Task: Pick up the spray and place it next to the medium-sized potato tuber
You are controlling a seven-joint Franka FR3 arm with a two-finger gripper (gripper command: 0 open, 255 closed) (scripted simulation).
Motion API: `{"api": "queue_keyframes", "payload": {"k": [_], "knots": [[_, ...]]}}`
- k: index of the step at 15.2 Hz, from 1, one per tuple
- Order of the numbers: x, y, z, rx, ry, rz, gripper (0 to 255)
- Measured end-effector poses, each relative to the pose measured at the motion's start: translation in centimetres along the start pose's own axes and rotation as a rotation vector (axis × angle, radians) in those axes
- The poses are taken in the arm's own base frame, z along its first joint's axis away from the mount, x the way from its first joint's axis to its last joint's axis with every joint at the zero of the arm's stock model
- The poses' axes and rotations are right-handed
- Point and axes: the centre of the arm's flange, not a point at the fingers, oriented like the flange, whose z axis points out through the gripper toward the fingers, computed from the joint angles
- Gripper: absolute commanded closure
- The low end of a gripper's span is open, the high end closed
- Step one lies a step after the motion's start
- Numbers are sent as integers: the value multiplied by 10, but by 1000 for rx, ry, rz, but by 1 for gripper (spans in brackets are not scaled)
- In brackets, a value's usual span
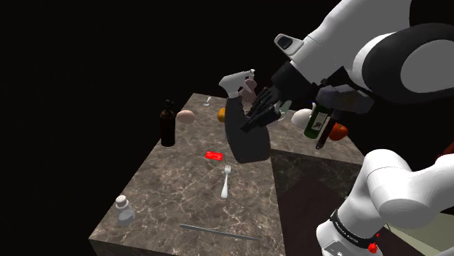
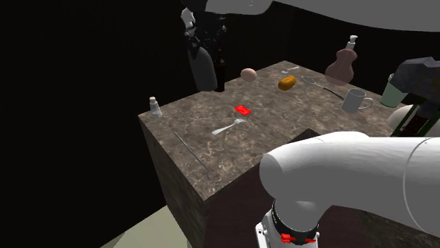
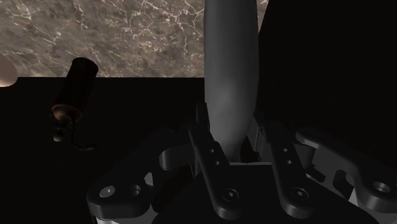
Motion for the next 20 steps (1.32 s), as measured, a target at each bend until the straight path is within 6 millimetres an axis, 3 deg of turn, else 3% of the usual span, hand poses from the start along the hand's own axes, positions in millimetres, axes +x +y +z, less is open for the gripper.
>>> {"api": "queue_keyframes", "payload": {"k": [5,7,20], "knots": [[13,1,-21,0,0,0,255],[16,14,-24,0,0,0,255],[20,183,-25,1,0,1,255]]}}
